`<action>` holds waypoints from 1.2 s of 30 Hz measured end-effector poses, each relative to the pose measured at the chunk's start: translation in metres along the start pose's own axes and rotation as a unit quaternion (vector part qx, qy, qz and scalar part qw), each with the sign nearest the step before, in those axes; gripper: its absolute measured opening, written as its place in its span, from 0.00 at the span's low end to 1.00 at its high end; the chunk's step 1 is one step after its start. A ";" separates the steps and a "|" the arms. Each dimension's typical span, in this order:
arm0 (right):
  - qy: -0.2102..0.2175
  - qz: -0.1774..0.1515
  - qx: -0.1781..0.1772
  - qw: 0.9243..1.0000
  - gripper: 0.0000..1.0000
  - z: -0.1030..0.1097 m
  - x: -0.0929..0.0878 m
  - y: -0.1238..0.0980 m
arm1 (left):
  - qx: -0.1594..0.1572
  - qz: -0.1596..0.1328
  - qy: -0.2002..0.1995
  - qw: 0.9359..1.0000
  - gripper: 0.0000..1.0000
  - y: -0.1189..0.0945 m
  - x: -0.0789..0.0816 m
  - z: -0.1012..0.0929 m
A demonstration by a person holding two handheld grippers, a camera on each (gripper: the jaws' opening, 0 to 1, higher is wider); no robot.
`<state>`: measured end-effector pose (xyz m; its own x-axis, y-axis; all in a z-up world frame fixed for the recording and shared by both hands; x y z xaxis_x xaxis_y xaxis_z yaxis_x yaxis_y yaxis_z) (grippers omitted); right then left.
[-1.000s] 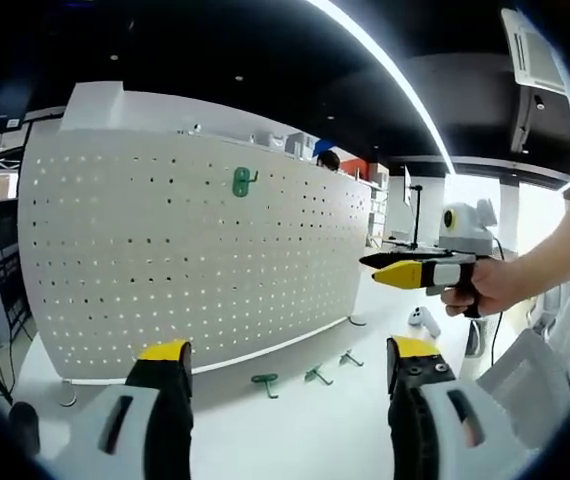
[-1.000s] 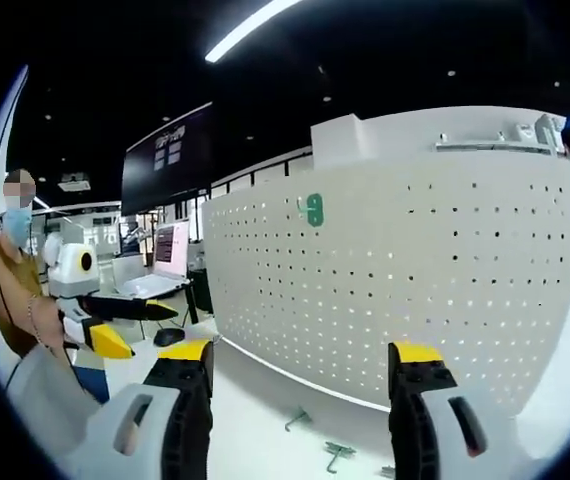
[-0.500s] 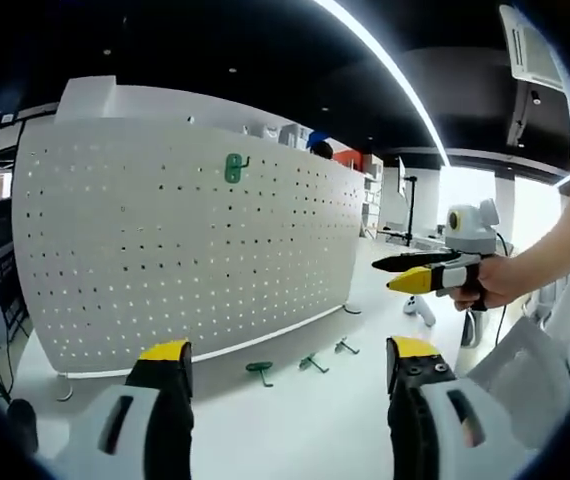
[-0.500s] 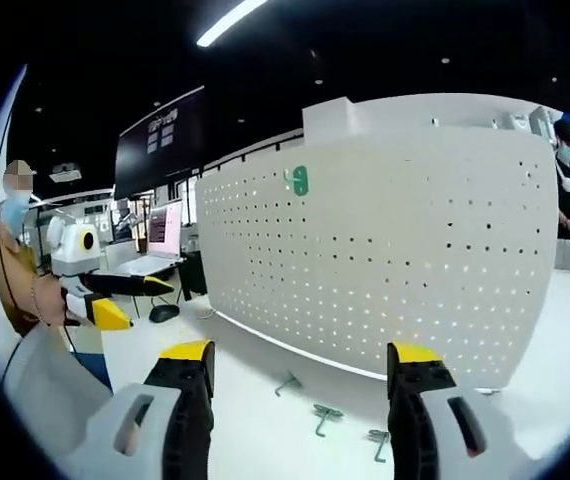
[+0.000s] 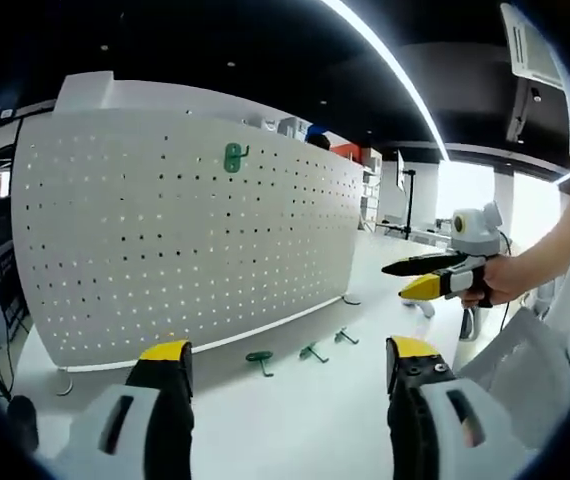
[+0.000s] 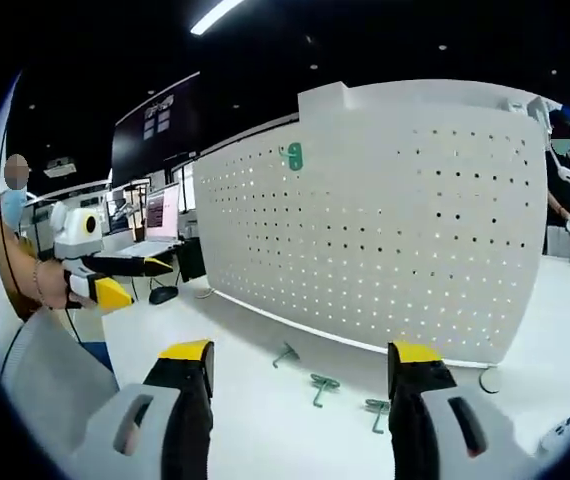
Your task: Insert the hook assembly into the mounting plate slot until the hook locks in place.
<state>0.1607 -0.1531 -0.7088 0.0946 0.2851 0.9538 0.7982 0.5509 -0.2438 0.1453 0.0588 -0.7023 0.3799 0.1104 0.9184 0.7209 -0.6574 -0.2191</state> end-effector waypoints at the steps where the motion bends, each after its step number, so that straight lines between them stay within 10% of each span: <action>1: 0.002 0.004 0.000 1.000 0.69 0.000 -0.002 -0.001 | 0.001 0.003 0.000 1.000 0.81 -0.001 -0.002 0.001; 36: 0.020 0.075 -0.003 0.997 0.69 0.007 -0.050 -0.027 | 0.001 0.041 0.000 0.999 0.80 -0.011 -0.029 0.004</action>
<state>0.1301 -0.1771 -0.7510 0.2356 0.3327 0.9131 0.7772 0.4996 -0.3825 0.1289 0.0661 -0.7275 0.4384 0.0568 0.8970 0.6889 -0.6623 -0.2947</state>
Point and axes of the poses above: the point that each gripper's makers call its tool centre point, and the gripper's own axes: y roughly forward along the fingers, z roughly to its left, x roughly out of its top, the point moved 1 cm from there along -y, roughly backward along the fingers, and after that the axes turned 14 degrees about -y, right-handed, at the moved point
